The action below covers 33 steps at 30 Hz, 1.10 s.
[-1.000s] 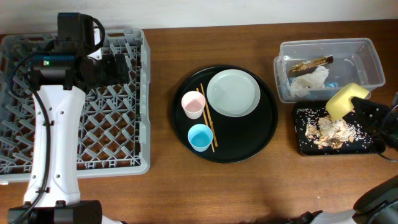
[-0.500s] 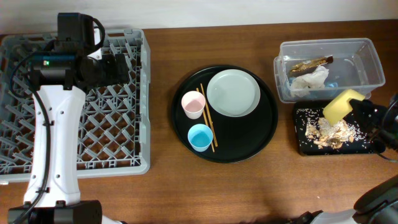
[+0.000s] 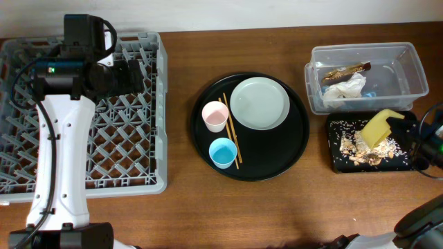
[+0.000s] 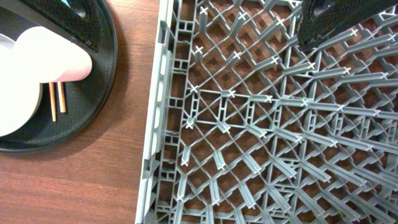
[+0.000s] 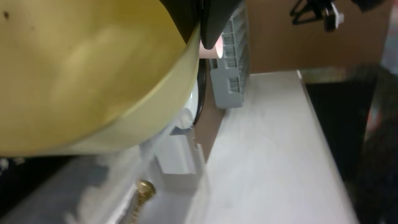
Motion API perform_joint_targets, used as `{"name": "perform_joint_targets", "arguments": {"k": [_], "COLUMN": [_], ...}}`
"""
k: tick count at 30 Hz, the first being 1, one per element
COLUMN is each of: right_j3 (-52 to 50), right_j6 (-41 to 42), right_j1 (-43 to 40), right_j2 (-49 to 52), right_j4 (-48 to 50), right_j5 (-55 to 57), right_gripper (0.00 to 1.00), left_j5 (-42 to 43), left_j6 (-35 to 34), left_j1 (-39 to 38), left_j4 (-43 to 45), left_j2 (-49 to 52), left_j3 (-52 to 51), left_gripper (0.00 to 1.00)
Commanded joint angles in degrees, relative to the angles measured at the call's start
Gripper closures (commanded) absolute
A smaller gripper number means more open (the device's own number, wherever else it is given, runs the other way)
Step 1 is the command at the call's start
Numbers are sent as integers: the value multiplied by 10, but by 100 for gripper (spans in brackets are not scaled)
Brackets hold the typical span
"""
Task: Sort waste into correct bins and load items into the dishwasher rack
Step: 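Carry the yellow bowl over the black tray and tip out the shells, then return the empty yellow bowl to the black round tray and release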
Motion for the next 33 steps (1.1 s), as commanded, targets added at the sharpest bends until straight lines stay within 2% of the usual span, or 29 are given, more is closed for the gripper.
{"name": "perform_joint_targets", "arguments": {"k": [1, 7, 10, 15, 17, 21, 25, 28, 33], "right_j3": [-2, 0, 6, 54, 75, 104, 105, 105, 104], "right_j6": [-114, -115, -128, -104, -58, 13, 70, 139, 222], "right_j1": [-3, 15, 66, 198, 259, 394, 511, 625, 748], "right_j2": [5, 3, -11, -38, -48, -61, -60, -54, -15], "right_j4": [-4, -3, 10, 27, 24, -32, -72, -92, -94], "right_j5": [-139, -172, -172, -148, -71, 162, 337, 516, 636], "right_gripper": [96, 96, 96, 96, 96, 96, 96, 96, 96], "left_j5": [4, 4, 4, 4, 4, 4, 4, 4, 4], "left_j6": [-7, -7, -7, -7, -7, -7, -7, -7, -7], "left_j1": [1, 1, 1, 1, 1, 1, 1, 1, 1], "left_j4": [-1, -1, -1, -1, -1, -1, -1, -1, -1], "left_j2": [5, 5, 5, 5, 5, 5, 5, 5, 5], "left_j3": [9, 9, 9, 9, 9, 9, 9, 9, 9], "left_gripper": [1, 0, 1, 0, 0, 1, 1, 1, 1]}}
